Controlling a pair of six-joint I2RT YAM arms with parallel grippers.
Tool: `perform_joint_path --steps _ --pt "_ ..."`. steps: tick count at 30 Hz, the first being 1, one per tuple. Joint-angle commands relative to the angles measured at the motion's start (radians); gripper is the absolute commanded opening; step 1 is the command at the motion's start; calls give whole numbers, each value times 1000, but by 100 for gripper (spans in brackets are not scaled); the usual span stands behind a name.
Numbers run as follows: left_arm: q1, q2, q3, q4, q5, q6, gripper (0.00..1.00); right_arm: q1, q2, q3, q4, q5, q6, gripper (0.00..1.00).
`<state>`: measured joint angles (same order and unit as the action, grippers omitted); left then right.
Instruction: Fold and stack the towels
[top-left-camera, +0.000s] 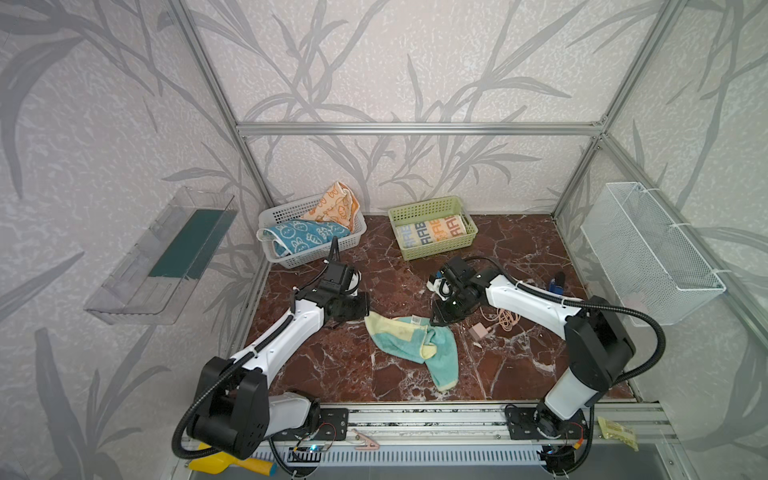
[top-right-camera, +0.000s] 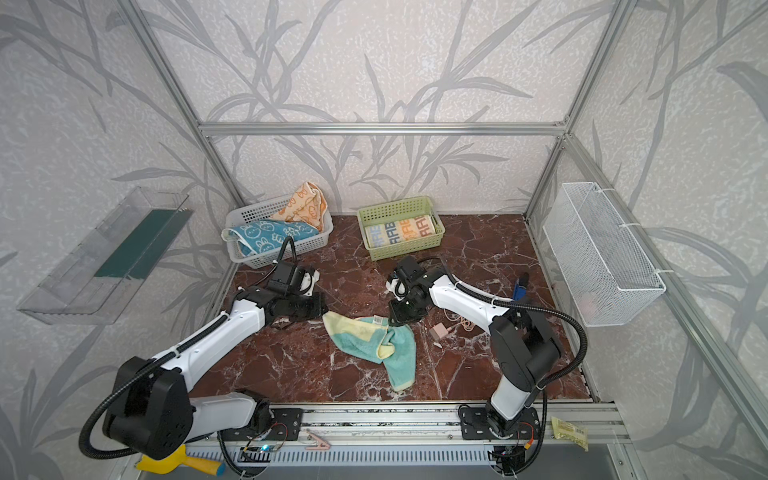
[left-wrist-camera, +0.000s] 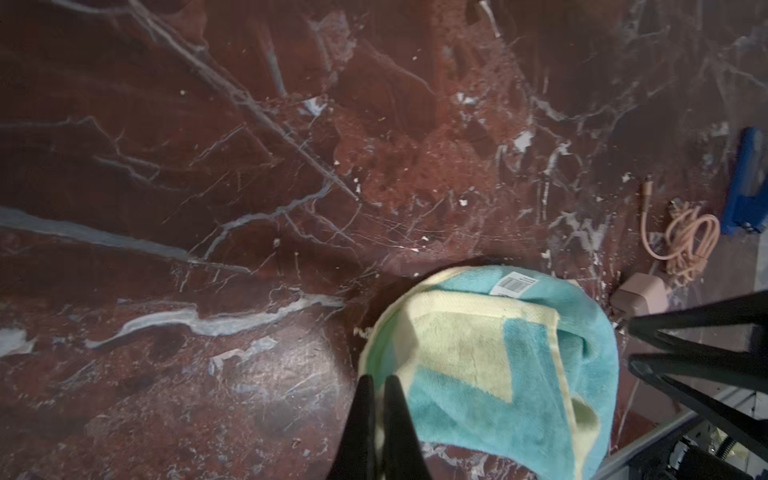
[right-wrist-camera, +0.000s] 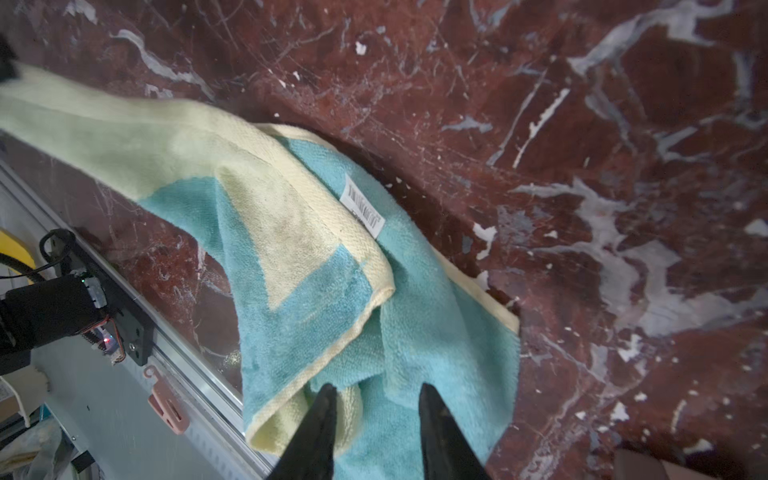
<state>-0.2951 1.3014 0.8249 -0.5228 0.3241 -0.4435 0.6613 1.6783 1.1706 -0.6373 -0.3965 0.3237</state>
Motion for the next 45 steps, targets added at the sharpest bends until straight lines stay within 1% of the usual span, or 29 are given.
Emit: perform_joint_path --steps 1,2,4,6,8,10,13,15,16,17,19,21,30,35,36,43,45 --pt "17 12 32 70 5 -1 0 -7 -44 40 74 -40 18 28" --pt "19 22 39 69 4 6 0 -12 -37 39 81 -35 24 26" --pt "20 36 49 70 6 12 0 -15 -15 37 98 -33 55 24" --pt "20 46 55 73 11 15 0 -13 13 33 142 -68 93 24" --pt "20 53 60 75 18 17 0 1 46 40 172 -69 113 25" --pt "22 60 64 73 24 21 0 17 89 62 169 -59 120 24" --pt "22 64 70 61 32 25 0 40 135 93 142 -63 151 19" --pt "22 59 68 58 39 25 0 63 142 88 121 -44 184 19" --pt "22 58 66 58 41 24 0 72 137 77 116 -33 201 20" --pt "22 53 65 56 45 23 0 83 130 60 116 -17 221 24" --pt "22 44 59 58 46 23 0 93 111 9 143 6 261 29" --pt "22 37 54 61 48 26 0 93 107 -32 171 32 289 31" --pt "22 24 36 52 45 45 0 93 130 -47 171 122 308 36" --pt "22 12 18 57 45 42 0 93 103 -63 159 175 308 48" --pt "22 11 17 58 47 42 0 93 100 -65 159 183 332 49" --pt "22 3 10 63 52 37 0 93 117 -58 151 191 337 52" --pt "22 2 8 62 52 37 0 93 125 -57 148 183 339 54"
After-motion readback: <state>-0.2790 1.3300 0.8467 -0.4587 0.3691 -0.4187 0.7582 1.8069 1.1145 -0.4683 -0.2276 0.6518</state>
